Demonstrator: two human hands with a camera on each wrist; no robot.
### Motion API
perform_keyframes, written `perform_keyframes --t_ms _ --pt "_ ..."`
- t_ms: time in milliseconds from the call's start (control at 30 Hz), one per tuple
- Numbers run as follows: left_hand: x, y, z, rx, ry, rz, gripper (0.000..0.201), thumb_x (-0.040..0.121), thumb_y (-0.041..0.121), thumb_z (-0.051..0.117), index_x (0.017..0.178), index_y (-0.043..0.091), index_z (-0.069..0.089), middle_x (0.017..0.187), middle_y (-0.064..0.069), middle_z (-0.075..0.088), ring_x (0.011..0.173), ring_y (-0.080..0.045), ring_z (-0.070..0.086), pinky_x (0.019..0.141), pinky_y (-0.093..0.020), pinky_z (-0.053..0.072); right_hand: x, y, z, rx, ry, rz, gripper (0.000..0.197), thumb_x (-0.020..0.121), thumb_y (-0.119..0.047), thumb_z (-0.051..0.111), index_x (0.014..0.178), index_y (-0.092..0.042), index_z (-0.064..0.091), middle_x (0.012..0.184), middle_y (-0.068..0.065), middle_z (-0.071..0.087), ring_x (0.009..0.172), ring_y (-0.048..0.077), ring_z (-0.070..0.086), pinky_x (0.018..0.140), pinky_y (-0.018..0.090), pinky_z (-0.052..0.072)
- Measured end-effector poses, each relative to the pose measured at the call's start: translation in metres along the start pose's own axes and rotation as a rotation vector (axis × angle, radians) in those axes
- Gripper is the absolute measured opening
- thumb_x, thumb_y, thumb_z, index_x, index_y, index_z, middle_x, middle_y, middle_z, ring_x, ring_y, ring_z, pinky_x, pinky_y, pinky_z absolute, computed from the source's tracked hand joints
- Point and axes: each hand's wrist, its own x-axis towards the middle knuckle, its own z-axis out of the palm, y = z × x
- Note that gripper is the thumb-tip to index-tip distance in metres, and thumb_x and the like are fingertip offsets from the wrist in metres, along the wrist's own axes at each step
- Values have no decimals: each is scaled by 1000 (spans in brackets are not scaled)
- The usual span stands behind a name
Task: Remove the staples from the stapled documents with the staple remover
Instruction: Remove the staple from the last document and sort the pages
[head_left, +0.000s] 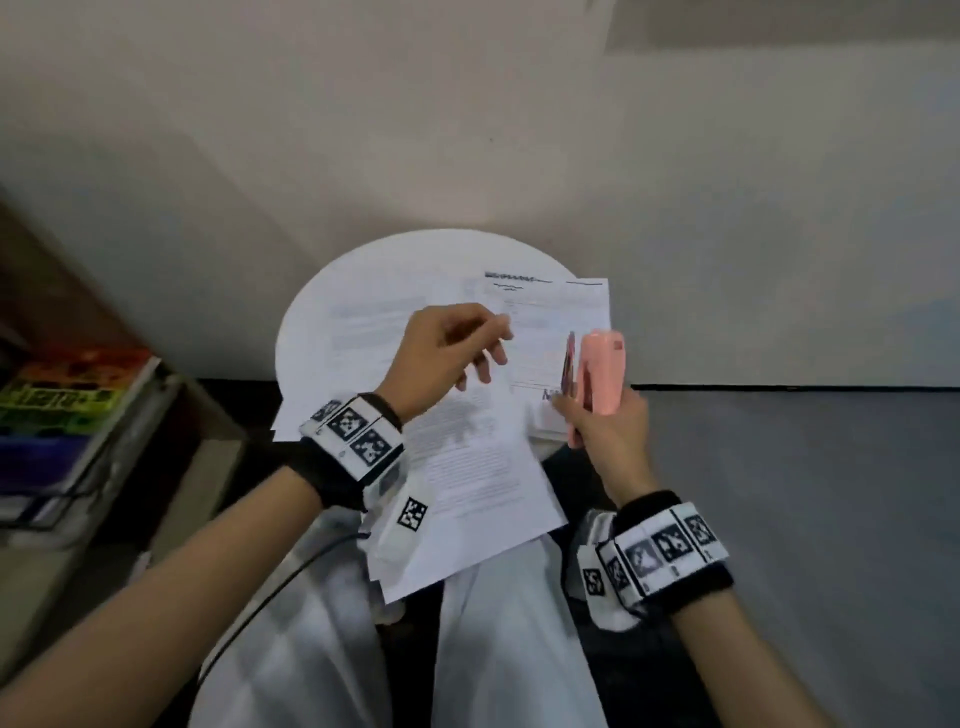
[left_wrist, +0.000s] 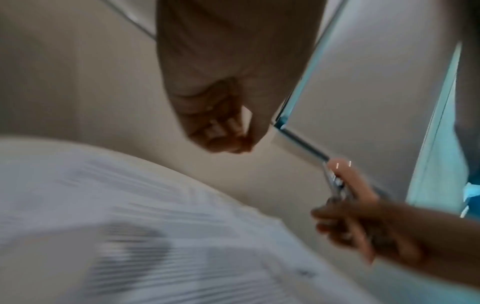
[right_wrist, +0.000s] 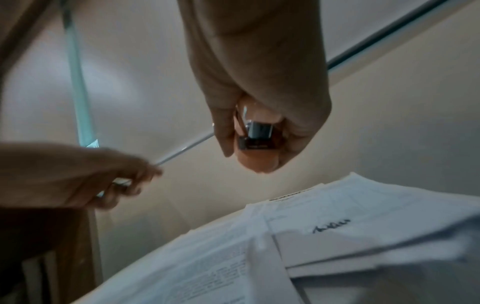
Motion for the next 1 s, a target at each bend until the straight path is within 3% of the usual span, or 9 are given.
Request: perform_keyframes --t_ms 100,200,267,333,400,533,667,867,1000 --pt "-20 -58 -55 316 262 -230 19 86 20 66 97 5 64 88 -8 65 72 -14 61 62 -22 43 27 -9 44 -216 -85 -75 22 73 -13 79 85 -11 61 77 5 63 65 20 58 60 28 47" --pt "-39 -98 -76 594 167 -609 62 80 33 72 125 -1 46 125 -18 47 118 -33 45 96 -37 39 47 -3 82 -410 -151 -24 29 72 -15 80 92 -2 65 84 11 63 73 25 60 61 29 50" --pt "-50 -107 -71 647 117 -746 79 78 41 72 133 -3 34 135 -20 31 128 -39 31 103 -42 34 55 9 103 -522 -153 44 39 70 -19 80 100 1 65 96 16 66 85 30 64 66 32 54" --pt "-54 -116 -62 627 164 -744 82 75 39 75 132 -2 32 135 -20 26 127 -39 27 101 -43 36 58 19 117 -618 -129 80 48 68 -27 80 105 -1 65 107 18 63 99 34 61 80 41 56" --pt "-56 -126 -53 577 256 -714 78 75 34 77 132 1 34 135 -17 25 127 -36 26 98 -43 39 55 24 127 -628 -73 67 47 67 -26 81 105 -4 63 108 16 62 100 34 60 85 47 54" --pt "-64 -136 -37 511 365 -600 66 83 25 70 137 7 36 136 -14 26 125 -31 28 101 -38 34 42 26 134 -517 52 -27 43 72 -10 79 108 -3 56 97 7 59 85 25 58 82 38 52" --pt "-70 -143 -36 353 451 -549 73 81 18 72 139 0 31 136 -15 25 124 -30 29 108 -35 32 36 29 129 -522 130 -104 30 73 -4 74 99 -1 59 94 13 64 78 25 57 68 32 46" --pt "-81 -148 -44 267 525 -493 49 86 -6 57 132 0 42 134 -17 27 124 -31 35 111 -28 30 50 27 107 -379 202 0 26 73 -1 73 97 5 64 92 19 67 80 28 62 70 33 50" --pt "-81 -145 -43 113 613 -565 43 87 -1 59 127 3 44 129 -17 36 107 -33 52 102 -35 42 56 28 91 -351 160 79 29 76 -3 72 103 4 63 100 20 66 82 27 61 75 38 55"
